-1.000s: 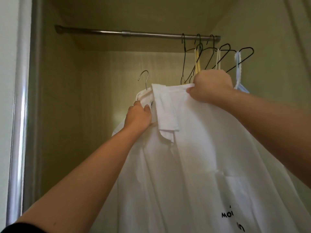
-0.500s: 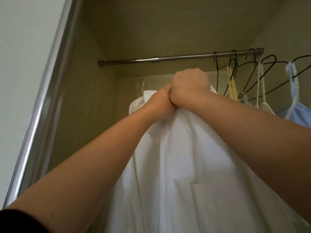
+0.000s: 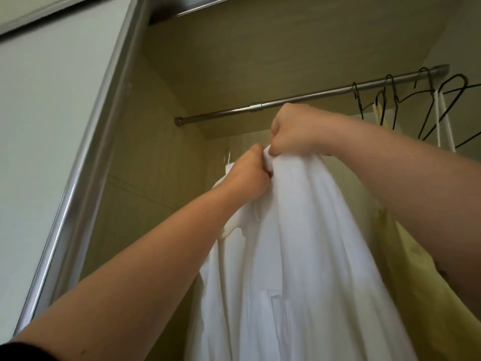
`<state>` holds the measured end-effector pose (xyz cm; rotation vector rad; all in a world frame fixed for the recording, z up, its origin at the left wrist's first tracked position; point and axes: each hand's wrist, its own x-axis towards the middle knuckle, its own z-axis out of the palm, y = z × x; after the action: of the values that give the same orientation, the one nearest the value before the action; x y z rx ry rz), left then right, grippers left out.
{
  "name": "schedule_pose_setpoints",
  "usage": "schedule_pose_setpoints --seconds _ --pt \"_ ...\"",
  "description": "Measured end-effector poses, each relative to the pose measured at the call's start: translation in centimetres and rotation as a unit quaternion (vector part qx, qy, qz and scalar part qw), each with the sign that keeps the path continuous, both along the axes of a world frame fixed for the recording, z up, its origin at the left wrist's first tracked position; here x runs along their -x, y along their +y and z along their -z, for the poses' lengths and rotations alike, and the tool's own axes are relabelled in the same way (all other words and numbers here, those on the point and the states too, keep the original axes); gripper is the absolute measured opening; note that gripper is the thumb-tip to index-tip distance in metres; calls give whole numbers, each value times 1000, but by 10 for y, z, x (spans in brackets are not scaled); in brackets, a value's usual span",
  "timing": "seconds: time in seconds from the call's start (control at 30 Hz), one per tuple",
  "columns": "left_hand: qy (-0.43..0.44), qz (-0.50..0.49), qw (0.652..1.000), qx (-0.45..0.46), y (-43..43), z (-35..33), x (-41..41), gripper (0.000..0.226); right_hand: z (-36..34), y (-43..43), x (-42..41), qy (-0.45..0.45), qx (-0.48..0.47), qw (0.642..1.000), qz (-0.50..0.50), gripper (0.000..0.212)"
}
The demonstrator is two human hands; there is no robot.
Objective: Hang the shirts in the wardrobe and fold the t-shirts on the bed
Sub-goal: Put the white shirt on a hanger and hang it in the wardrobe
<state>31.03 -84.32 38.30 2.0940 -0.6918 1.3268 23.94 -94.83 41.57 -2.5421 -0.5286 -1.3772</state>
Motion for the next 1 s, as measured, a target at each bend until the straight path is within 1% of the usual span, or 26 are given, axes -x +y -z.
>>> schedule_pose_setpoints --seconds 0.03,0.07,0.17,0.23,0.27,0.3,0.33,0.43,0.57,0.63,0.7,0.77,0.87,1.0 --pt "1 2 1000 -4 0 -1 1 26 -1 -3 -2 18 -24 998 -47 9" --pt "1 10 1000 -8 0 -2 3 29 -1 -4 -3 34 -53 994 -91 9" --pt "5 47 999 -12 2 -2 7 33 -3 -5 -12 83 -108 978 -158 11" --pt "8 67 998 -12 4 -1 6 28 -2 -2 -15 129 -103 970 -176 13" --pt "10 65 998 -8 6 0 4 23 -2 0 -17 145 -91 969 -180 17" --pt "12 55 998 2 8 0 2 25 -1 2 -18 145 -82 969 -181 22" --pt "15 47 999 15 9 0 0 29 0 4 -20 129 -77 971 -185 25" --pt "30 57 997 44 15 -3 -4 37 5 9 -26 65 -97 966 -231 20" --pt "43 65 995 68 24 -13 -6 31 4 15 -36 11 -120 959 -256 19" --pt "60 103 987 106 28 -19 -4 31 0 19 -41 -22 -128 958 -256 19" --pt "81 141 976 147 31 -24 -2 25 -4 23 -49 -59 -123 959 -248 21" --pt "91 156 968 173 34 -28 -3 24 -9 30 -58 -88 -118 960 -239 22" --pt "82 170 961 201 40 -31 -12 26 -17 42 -74 -121 -117 958 -231 24" --pt "50 174 959 216 44 -32 -24 25 -28 57 -90 -162 -118 951 -235 29"
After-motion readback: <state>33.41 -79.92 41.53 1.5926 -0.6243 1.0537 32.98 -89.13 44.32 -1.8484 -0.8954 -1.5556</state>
